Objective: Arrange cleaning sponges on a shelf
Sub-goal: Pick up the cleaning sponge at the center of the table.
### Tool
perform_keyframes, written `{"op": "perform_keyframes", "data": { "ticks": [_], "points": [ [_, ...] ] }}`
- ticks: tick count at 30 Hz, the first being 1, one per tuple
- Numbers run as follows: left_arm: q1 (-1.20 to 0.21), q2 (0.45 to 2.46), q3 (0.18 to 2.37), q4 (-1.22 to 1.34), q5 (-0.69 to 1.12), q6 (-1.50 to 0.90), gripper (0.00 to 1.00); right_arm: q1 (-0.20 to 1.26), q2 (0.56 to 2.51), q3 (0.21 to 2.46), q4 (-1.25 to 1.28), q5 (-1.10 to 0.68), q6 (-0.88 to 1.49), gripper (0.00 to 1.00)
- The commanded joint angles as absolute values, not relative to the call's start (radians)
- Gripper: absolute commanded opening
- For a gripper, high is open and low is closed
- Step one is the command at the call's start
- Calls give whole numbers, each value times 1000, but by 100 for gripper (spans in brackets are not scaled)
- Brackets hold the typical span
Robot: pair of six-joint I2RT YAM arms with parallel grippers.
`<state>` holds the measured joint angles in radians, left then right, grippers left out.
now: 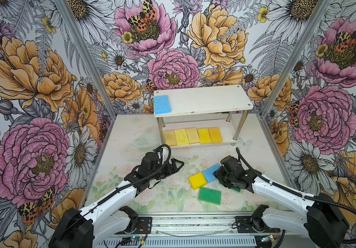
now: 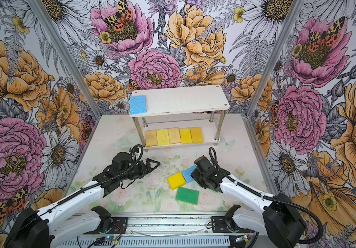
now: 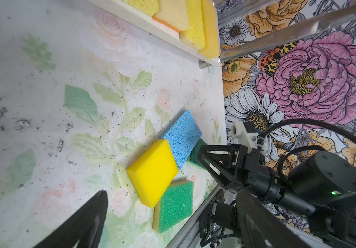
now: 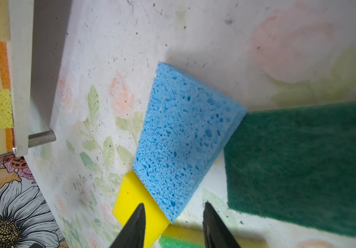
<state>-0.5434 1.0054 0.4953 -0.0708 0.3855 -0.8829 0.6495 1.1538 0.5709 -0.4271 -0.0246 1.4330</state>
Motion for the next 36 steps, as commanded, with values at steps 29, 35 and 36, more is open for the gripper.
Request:
{"op": "perform_keyframes", "data": {
  "ticks": [29,35,36],
  "points": [
    [-481,940,466,-105,414,-869,95,649,1318,553,-263,-50,1439,0],
    [-468,939,480,-106,451,-858,95,606,1229,560,-265,-68,1363,0],
    [-462,939,485,-104,466,-856,95,593,1210,565,-267,-81,1340,0]
  ]
}}
